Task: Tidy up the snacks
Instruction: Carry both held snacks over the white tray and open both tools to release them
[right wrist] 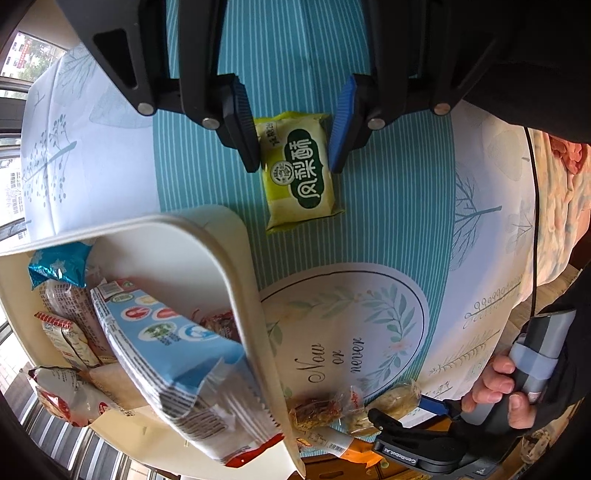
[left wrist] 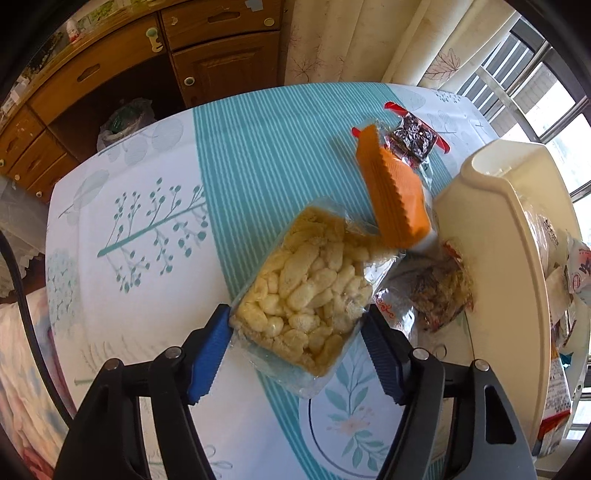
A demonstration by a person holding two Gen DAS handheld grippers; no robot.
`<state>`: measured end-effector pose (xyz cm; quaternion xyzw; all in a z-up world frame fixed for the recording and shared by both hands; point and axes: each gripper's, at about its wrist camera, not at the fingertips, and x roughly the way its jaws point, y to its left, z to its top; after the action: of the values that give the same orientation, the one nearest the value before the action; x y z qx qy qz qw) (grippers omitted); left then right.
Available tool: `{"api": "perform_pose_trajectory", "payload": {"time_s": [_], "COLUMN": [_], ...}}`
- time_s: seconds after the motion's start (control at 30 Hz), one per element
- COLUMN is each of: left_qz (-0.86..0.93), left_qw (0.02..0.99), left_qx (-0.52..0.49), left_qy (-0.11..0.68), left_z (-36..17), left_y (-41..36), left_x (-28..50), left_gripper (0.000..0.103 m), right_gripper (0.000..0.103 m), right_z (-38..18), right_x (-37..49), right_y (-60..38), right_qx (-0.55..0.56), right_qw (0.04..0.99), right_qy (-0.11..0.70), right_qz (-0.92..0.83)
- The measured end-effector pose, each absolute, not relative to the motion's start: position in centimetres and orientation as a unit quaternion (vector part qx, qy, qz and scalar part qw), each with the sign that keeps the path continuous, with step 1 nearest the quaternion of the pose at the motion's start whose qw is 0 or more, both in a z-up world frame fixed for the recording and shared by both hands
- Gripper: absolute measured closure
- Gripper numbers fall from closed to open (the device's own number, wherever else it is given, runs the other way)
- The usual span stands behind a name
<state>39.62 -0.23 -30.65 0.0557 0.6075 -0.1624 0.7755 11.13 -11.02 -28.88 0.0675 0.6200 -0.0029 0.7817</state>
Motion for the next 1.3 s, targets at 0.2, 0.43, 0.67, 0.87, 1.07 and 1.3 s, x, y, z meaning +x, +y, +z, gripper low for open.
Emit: {"api": "perform_pose_trajectory", "payload": {"time_s": [0.2, 0.43, 0.67, 0.87, 1.07, 1.3], "left_qz": [-0.157, -0.164, -0.183, -0.212, -0.243, -0.268], "left_qw": [0.772, 0.767, 0.771, 0.783, 0.796, 0.808], "left_qx": [0.041, 0.019, -0.007, -0.04, -0.07, -0.091], "left_qy": [0.615, 0.62, 0.61, 0.583, 0.55, 0.517], "left_z": [-29.7, -27.8, -24.5, -21.2, -18.5, -15.8], "left_y": [1.8, 4.6, 7.1, 8.7, 9.3, 8.9], "left_x": [36.7, 32.0, 27.9, 24.5, 21.5, 18.5], "left_gripper": [0.034, 0.034, 0.034, 0.034, 0.034, 0.034], "right_gripper": [0.065, 0.065, 0.065, 0.065, 0.065, 0.065], "right_z": [-28.1, -26.4, -23.6, -20.9, -19.1, -16.9], "right_x": [10.3, 9.4, 8.5, 8.5, 8.3, 8.3], "right_y": [-10.2, -8.6, -7.9, -8.0, -8.5, -9.9], "right_qx": [0.073, 0.071, 0.064, 0.072, 0.075, 0.079], "right_qw": [0.78, 0.79, 0.813, 0.834, 0.847, 0.859], "right_qy": [0.622, 0.609, 0.577, 0.545, 0.525, 0.504], "right_qz": [0.007, 0.017, 0.026, 0.039, 0.039, 0.042]}}
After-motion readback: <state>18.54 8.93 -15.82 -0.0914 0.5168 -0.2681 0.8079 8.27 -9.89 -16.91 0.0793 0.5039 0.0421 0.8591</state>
